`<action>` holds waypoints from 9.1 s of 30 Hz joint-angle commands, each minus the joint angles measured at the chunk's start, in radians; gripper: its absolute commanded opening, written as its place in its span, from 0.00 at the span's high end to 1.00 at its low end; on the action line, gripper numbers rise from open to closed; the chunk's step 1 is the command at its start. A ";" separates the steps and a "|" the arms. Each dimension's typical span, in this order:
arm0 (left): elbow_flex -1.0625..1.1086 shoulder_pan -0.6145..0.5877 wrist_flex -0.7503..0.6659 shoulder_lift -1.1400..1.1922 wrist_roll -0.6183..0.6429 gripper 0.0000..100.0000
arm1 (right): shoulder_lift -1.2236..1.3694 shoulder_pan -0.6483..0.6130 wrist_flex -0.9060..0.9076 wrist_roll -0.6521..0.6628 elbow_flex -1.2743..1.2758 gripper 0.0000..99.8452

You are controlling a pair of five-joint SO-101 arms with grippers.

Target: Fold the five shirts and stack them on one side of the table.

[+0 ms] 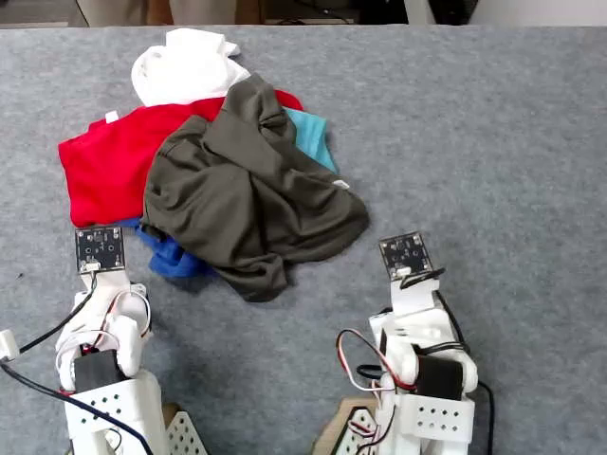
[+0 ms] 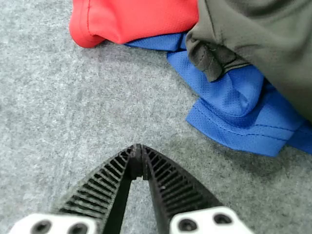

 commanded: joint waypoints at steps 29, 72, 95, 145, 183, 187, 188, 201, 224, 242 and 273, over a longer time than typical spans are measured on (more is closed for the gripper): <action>0.012 -0.006 -0.005 -0.008 -0.005 0.98 | -0.111 -0.004 -0.009 -0.003 0.001 0.98; 0.012 -0.006 -0.005 -0.008 -0.005 0.98 | -0.111 -0.004 -0.009 -0.003 0.001 0.98; 0.012 -0.006 -0.005 -0.008 -0.005 0.98 | -0.111 -0.004 -0.009 -0.003 0.001 0.98; 0.012 -0.006 -0.005 -0.008 -0.005 0.98 | -0.111 -0.019 -0.327 -0.011 0.001 0.98; 0.012 -0.006 -0.005 -0.008 -0.005 0.98 | -0.111 -0.027 -0.098 -0.014 0.001 0.98; 0.012 -0.006 -0.005 -0.008 -0.005 0.98 | -0.111 -0.022 -0.095 -0.017 0.001 0.98; 0.012 -0.006 -0.005 -0.008 -0.005 0.98 | -0.111 -0.024 -0.095 -0.017 0.001 0.98; 0.012 -0.006 -0.005 -0.008 -0.005 0.98 | -0.111 -0.025 -0.097 -0.011 0.001 0.98; 0.012 -0.002 -0.003 -0.013 -0.005 0.98 | -0.111 -0.025 -0.101 -0.015 0.001 0.98; -0.399 -0.075 0.038 -0.004 0.038 0.98 | -0.107 -0.022 -0.046 -0.011 -0.252 0.98; -1.309 -0.316 0.565 1.153 0.292 0.71 | 1.824 -0.556 0.110 -0.196 -1.871 0.66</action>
